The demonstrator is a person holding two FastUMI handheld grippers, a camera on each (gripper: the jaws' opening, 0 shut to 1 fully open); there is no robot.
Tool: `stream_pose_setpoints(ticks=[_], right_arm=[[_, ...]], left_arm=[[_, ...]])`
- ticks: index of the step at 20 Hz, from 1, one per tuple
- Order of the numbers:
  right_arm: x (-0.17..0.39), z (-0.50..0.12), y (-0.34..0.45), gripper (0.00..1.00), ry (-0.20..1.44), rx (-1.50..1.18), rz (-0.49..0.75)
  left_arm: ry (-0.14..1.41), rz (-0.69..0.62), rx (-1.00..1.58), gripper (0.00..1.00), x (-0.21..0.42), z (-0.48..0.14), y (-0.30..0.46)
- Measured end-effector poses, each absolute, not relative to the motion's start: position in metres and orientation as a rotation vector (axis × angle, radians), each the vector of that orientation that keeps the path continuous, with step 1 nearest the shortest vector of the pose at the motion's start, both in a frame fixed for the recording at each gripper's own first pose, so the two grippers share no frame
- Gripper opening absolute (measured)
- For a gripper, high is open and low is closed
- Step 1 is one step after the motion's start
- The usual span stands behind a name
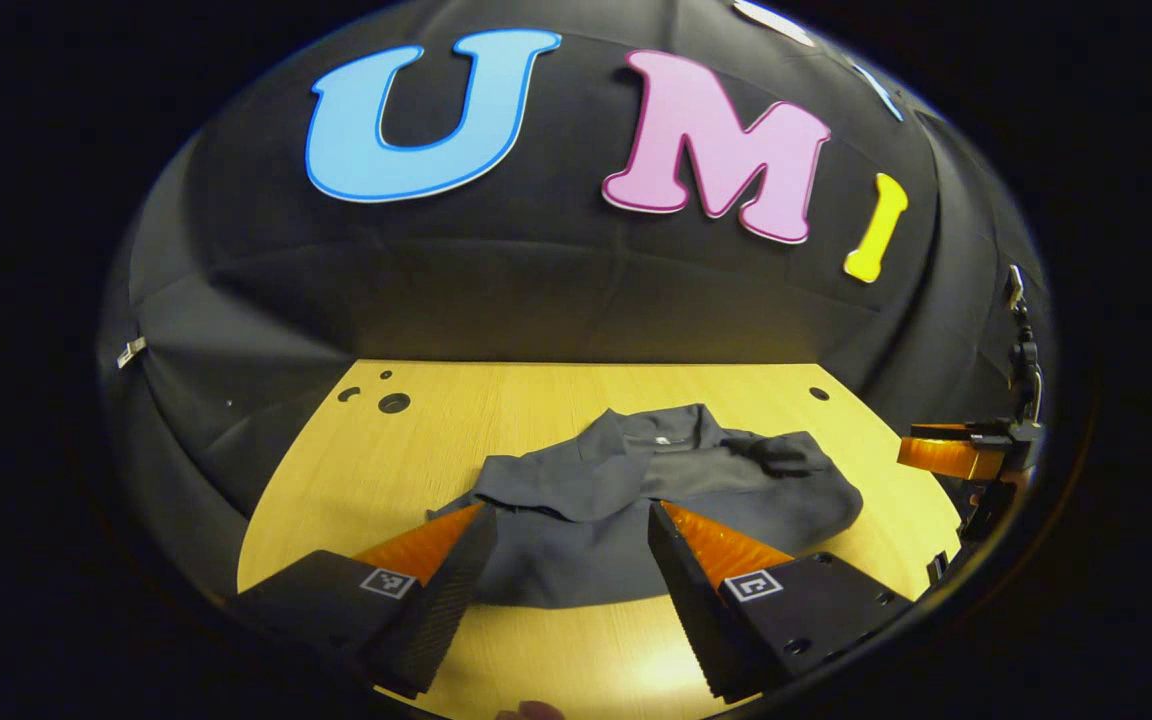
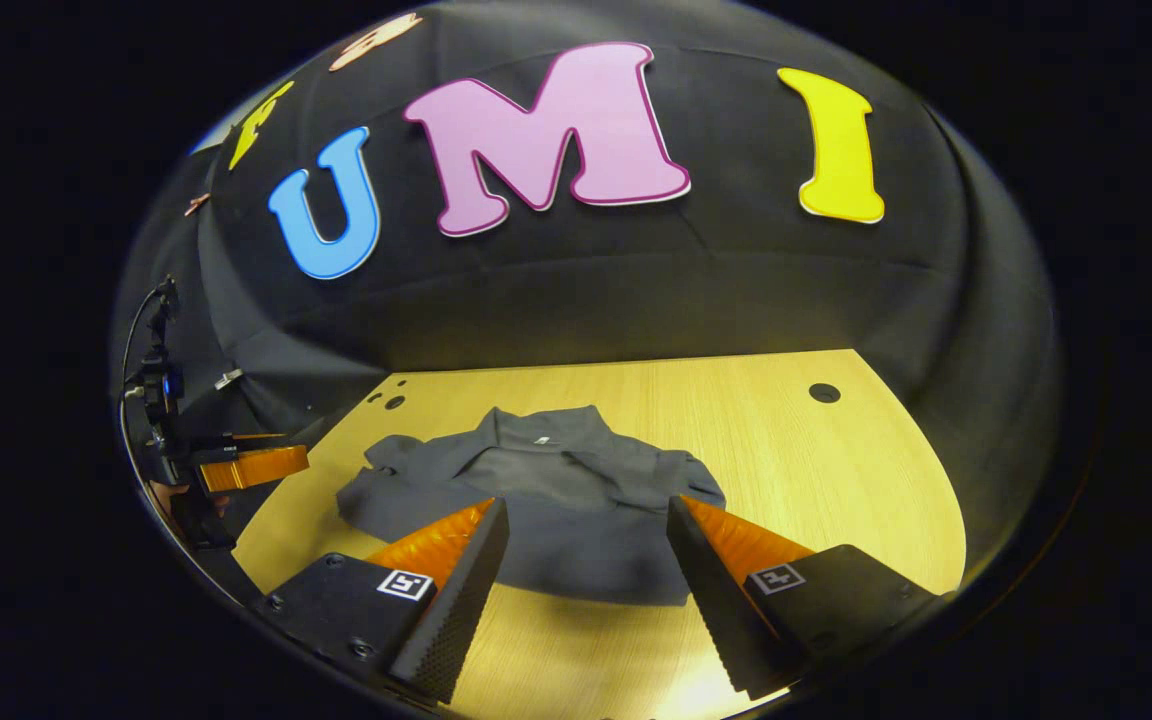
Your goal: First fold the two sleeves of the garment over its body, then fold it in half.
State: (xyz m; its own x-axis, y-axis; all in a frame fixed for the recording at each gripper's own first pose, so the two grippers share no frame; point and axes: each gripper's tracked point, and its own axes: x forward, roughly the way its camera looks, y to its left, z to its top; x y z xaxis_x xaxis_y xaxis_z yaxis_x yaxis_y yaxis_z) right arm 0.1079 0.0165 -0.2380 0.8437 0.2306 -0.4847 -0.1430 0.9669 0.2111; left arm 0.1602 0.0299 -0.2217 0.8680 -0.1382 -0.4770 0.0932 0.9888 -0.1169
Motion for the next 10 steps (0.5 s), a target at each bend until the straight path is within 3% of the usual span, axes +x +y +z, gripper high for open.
stream_pose_setpoints(ticks=[10], right_arm=[[0.039,-0.226,0.035,0.98,0.510,0.188,0.180]], left_arm=[[0.561,-0.151,-0.180,0.96,0.075,-0.229,0.001]])
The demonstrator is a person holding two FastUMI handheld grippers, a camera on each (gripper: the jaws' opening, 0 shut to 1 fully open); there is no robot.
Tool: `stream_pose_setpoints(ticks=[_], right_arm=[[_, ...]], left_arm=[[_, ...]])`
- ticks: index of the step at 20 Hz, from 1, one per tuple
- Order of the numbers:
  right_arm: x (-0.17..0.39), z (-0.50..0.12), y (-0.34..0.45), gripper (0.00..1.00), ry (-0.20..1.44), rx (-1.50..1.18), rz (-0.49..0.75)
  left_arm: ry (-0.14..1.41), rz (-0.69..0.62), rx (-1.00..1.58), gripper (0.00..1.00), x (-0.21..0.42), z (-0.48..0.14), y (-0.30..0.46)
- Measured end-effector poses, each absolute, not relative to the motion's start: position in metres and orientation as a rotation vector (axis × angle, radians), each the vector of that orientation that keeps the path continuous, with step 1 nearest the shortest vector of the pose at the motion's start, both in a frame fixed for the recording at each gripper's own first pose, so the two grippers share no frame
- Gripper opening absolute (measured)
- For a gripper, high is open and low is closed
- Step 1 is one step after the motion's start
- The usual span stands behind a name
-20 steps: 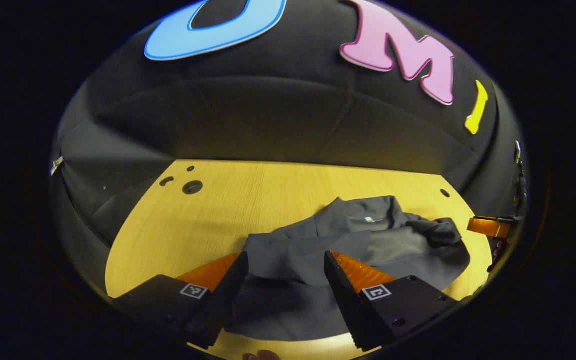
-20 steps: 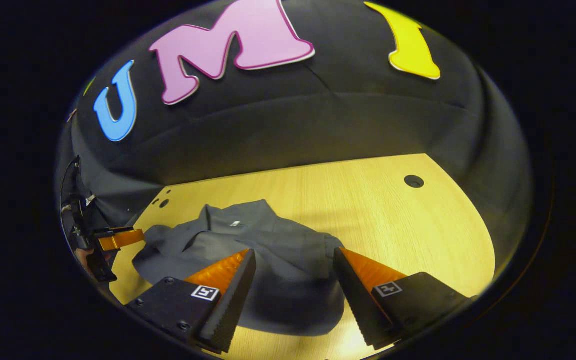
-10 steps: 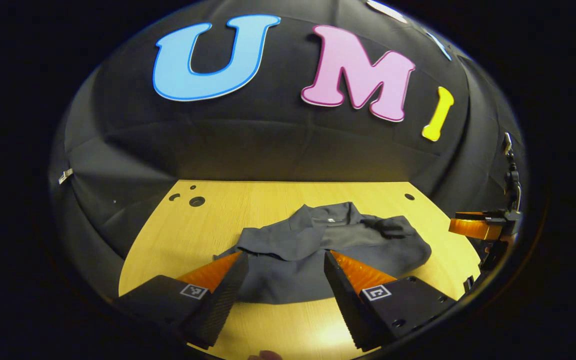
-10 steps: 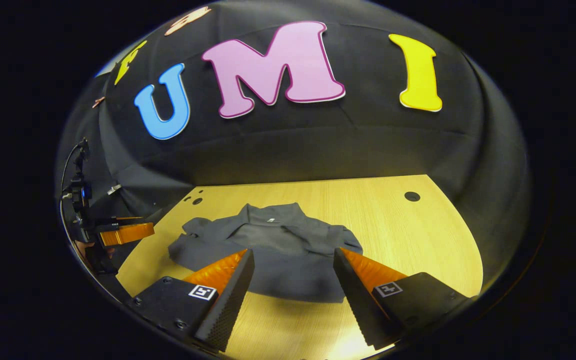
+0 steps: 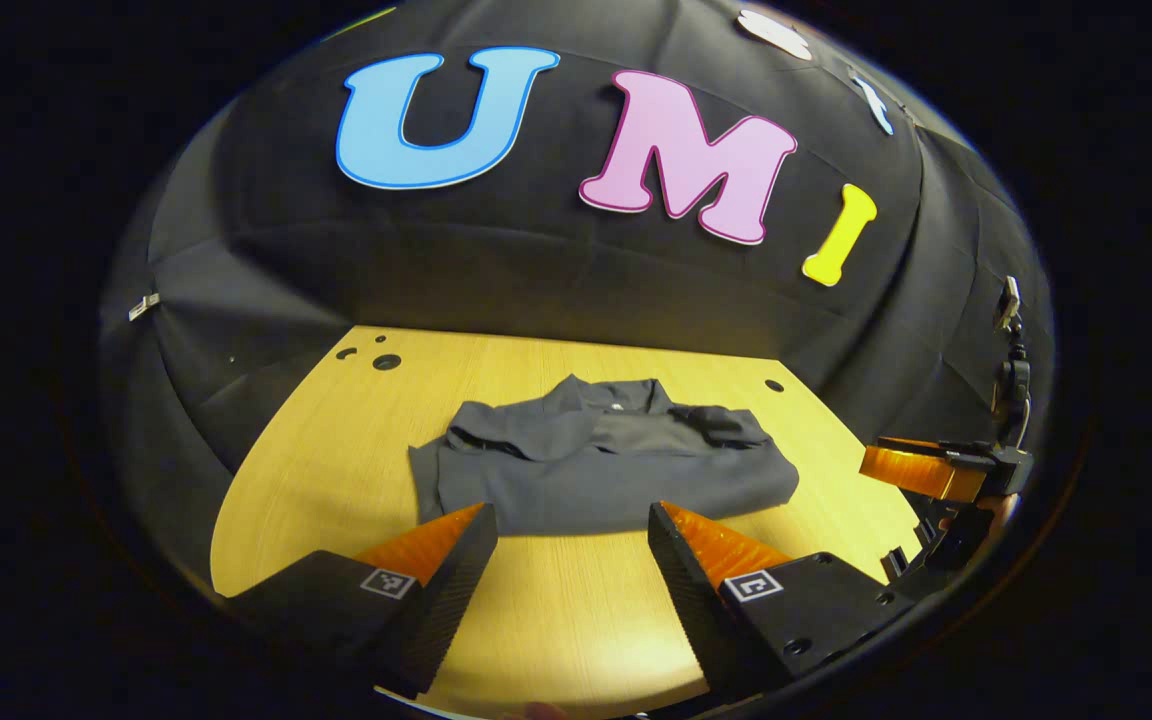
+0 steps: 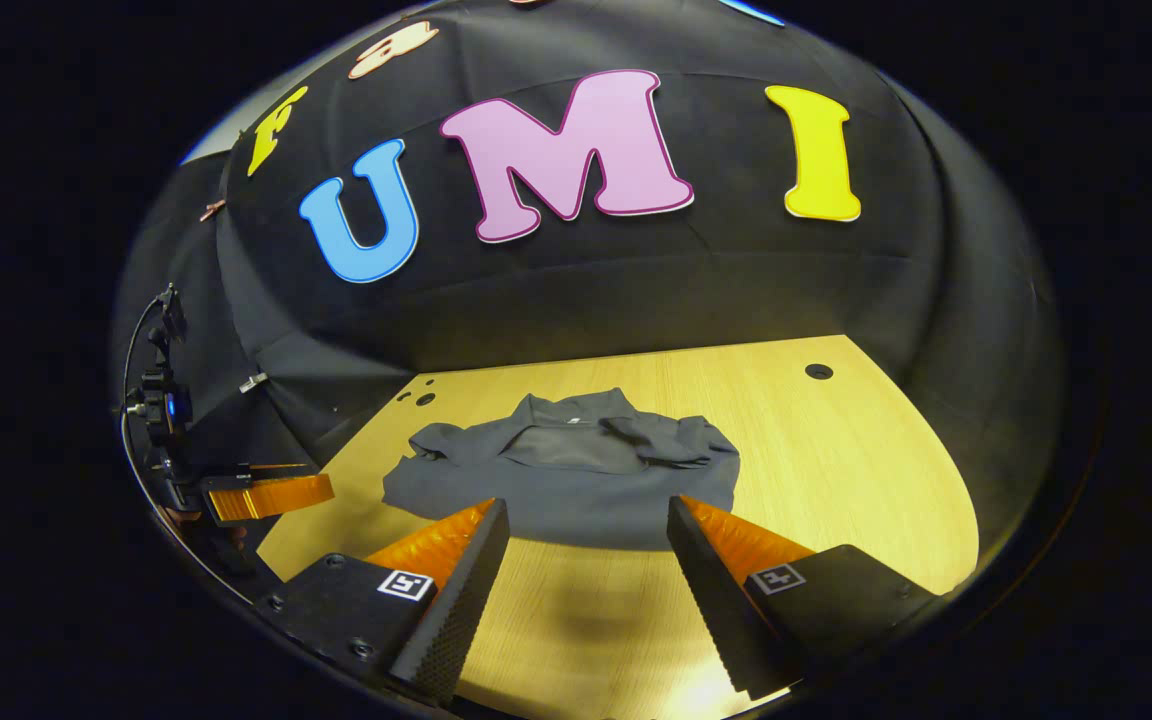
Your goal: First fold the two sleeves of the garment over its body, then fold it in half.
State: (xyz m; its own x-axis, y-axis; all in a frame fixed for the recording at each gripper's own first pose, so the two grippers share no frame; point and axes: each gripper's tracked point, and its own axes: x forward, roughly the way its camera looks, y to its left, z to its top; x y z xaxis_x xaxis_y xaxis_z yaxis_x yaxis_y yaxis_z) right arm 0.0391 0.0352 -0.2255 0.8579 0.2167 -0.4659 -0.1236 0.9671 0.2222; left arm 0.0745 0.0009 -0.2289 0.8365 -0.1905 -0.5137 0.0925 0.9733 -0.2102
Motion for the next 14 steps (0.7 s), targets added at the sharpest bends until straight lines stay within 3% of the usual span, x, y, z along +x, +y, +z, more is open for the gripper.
stream_pose_setpoints(ticks=[7,14], right_arm=[[0.034,-0.232,0.035,0.98,0.516,0.184,0.195],[0.045,-0.256,0.032,0.98,0.566,0.152,0.317]], left_arm=[[0.603,-0.125,-0.156,0.96,0.058,-0.235,0.003],[0.645,0.030,-0.148,0.96,0.048,-0.247,0.013]])
